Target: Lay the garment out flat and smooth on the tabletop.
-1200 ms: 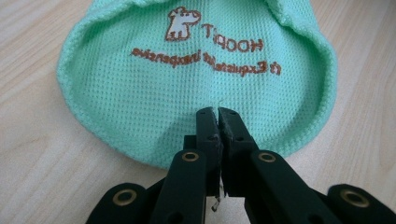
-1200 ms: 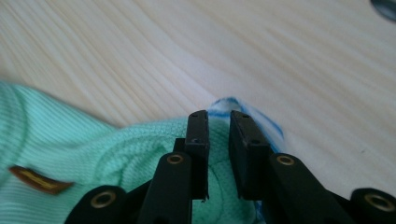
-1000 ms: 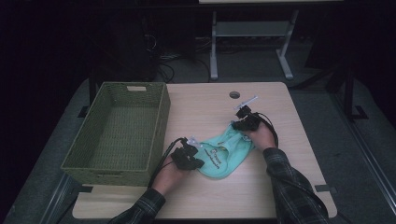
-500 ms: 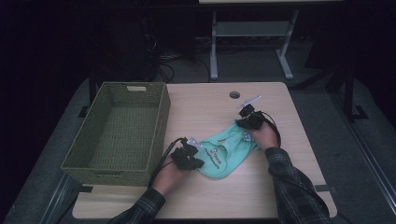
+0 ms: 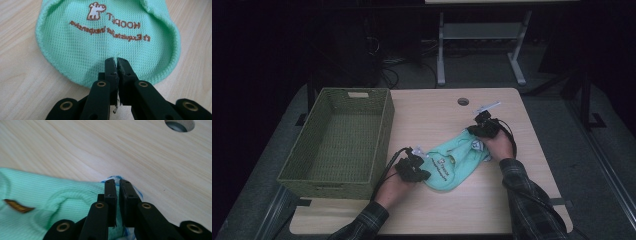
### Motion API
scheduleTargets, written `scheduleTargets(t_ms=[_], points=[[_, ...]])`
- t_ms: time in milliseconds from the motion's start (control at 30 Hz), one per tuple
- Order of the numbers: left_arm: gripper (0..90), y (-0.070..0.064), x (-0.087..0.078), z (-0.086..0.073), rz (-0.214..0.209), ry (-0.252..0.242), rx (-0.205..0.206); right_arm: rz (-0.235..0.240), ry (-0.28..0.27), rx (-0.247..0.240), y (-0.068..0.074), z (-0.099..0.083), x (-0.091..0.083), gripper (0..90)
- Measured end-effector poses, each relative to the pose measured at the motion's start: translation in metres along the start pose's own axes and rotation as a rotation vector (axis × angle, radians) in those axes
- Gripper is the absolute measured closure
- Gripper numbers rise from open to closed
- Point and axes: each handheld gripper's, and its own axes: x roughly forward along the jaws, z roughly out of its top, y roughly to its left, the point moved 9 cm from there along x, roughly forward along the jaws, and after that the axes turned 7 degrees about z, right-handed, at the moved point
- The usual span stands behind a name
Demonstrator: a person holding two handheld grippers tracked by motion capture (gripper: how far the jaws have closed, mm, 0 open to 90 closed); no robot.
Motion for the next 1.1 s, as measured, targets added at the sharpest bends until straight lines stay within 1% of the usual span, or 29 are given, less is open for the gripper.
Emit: scheduleTargets(t_ms=[67, 100, 167, 233, 267, 333, 433, 500, 533, 567, 600, 633, 700, 733, 767, 833, 900, 967, 1000, 1033, 1067, 1100], points=[[86.2, 0.000, 0.000, 0.002, 0.009, -0.004, 0.005, 0.003, -0.016, -0.002, 0.002, -0.001, -0.009, 85.0], [86.1, 0.001, 0.000, 0.002, 0.009, 0.002, 0.022, 0.004, -0.033, 0.001, 0.003, -0.002, -0.015, 88.1], [85.1, 0.000, -0.001, 0.007, 0.005, -0.014, 0.006, 0.013, -0.045, 0.008, 0.005, -0.005, -0.021, 89.6], [84.1, 0.003, -0.002, 0.011, -0.001, -0.016, 0.017, 0.020, -0.053, 0.004, 0.007, -0.009, -0.026, 89.7], [83.4, 0.004, -0.003, 0.014, -0.003, -0.018, 0.016, 0.025, -0.056, 0.007, 0.009, -0.012, -0.029, 89.7], [82.5, 0.006, -0.002, 0.021, 0.006, -0.026, 0.012, 0.034, -0.063, 0.000, 0.012, -0.016, -0.033, 89.7], [82.2, 0.011, -0.003, 0.032, 0.005, -0.038, 0.011, 0.047, -0.076, -0.005, 0.018, -0.023, -0.040, 89.7], [80.0, 0.013, 0.000, 0.040, -0.007, -0.048, 0.009, 0.049, -0.075, -0.020, 0.022, -0.029, -0.044, 89.8], [79.9, 0.014, 0.001, 0.044, -0.015, -0.045, 0.017, 0.050, -0.076, -0.026, 0.024, -0.032, -0.046, 89.8], [78.9, 0.014, 0.003, 0.046, -0.014, -0.041, 0.021, 0.055, -0.076, -0.031, 0.026, -0.034, -0.048, 89.8], [78.6, 0.015, 0.006, 0.051, 0.004, -0.041, 0.025, 0.059, -0.076, -0.028, 0.028, -0.036, -0.049, 89.8], [80.2, 0.016, 0.008, 0.055, 0.017, -0.045, 0.021, 0.064, -0.077, -0.028, 0.031, -0.039, -0.052, 89.9], [85.1, 0.019, 0.010, 0.061, 0.018, -0.040, 0.037, 0.076, -0.084, -0.035, 0.036, -0.043, -0.055, 89.9], [88.7, 0.020, 0.012, 0.065, 0.023, -0.052, 0.034, 0.080, -0.085, -0.044, 0.038, -0.045, -0.058, 89.9], [89.6, 0.022, 0.012, 0.068, 0.026, -0.054, 0.040, 0.090, -0.091, -0.049, 0.041, -0.046, -0.059, 89.9], [89.7, 0.027, 0.016, 0.075, 0.031, -0.061, 0.034, 0.096, -0.082, -0.053, 0.048, -0.050, -0.062, 89.9], [89.8, 0.033, 0.020, 0.082, 0.052, -0.070, 0.038, 0.117, -0.079, -0.064, 0.055, -0.054, -0.063, 89.9], [89.8, 0.038, 0.023, 0.088, 0.062, -0.071, 0.044, 0.121, -0.073, -0.078, 0.062, -0.059, -0.064, 89.9], [89.8, 0.040, 0.024, 0.091, 0.067, -0.072, 0.049, 0.130, -0.071, -0.081, 0.065, -0.061, -0.065, 89.9], [89.8, 0.041, 0.026, 0.095, 0.065, -0.074, 0.049, 0.132, -0.067, -0.083, 0.068, -0.064, -0.065, 89.9], [89.8, 0.043, 0.028, 0.098, 0.067, -0.082, 0.061, 0.138, -0.064, -0.090, 0.071, -0.066, -0.065, 89.9], [89.8, 0.045, 0.030, 0.100, 0.072, -0.080, 0.059, 0.146, -0.060, -0.088, 0.074, -0.069, -0.065, 89.9]])
